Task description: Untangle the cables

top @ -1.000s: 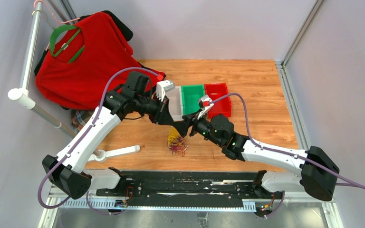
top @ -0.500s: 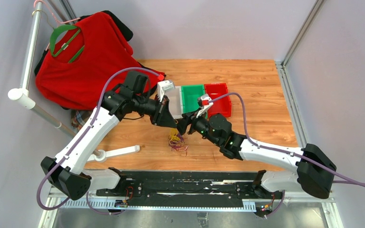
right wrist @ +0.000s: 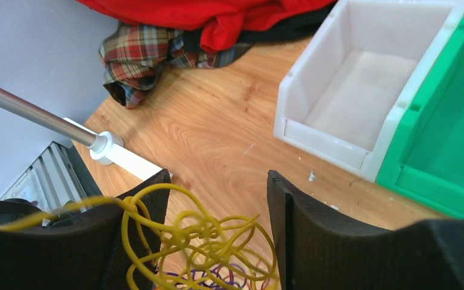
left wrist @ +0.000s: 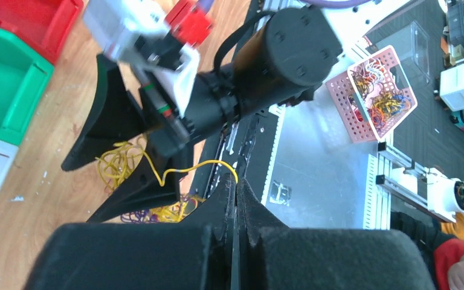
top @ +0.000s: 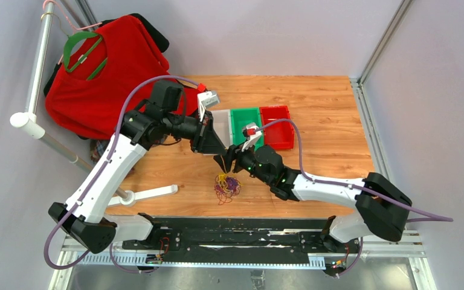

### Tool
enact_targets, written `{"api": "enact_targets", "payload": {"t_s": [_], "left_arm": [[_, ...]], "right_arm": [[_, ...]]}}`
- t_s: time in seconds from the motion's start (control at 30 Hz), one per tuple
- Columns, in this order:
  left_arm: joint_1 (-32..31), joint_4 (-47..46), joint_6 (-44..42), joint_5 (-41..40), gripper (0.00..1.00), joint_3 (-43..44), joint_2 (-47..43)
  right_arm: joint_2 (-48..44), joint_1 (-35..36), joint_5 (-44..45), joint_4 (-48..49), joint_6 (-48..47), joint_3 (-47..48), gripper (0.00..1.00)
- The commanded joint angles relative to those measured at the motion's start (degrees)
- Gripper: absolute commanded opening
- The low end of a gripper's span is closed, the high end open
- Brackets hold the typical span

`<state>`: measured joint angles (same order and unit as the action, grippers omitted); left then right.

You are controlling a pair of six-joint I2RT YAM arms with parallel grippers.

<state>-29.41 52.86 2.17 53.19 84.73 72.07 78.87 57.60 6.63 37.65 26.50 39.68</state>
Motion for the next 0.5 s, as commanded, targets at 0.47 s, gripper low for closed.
{"api": "enact_targets", "payload": {"t_s": [0.47], "left_arm": [[-0.6, 3.6, -3.6, -3.6, 0.01, 18.5, 4.2]], "right_arm": [[5.2, -1.2, 6.8, 3.1, 4.5, -10.2, 0.51]]}}
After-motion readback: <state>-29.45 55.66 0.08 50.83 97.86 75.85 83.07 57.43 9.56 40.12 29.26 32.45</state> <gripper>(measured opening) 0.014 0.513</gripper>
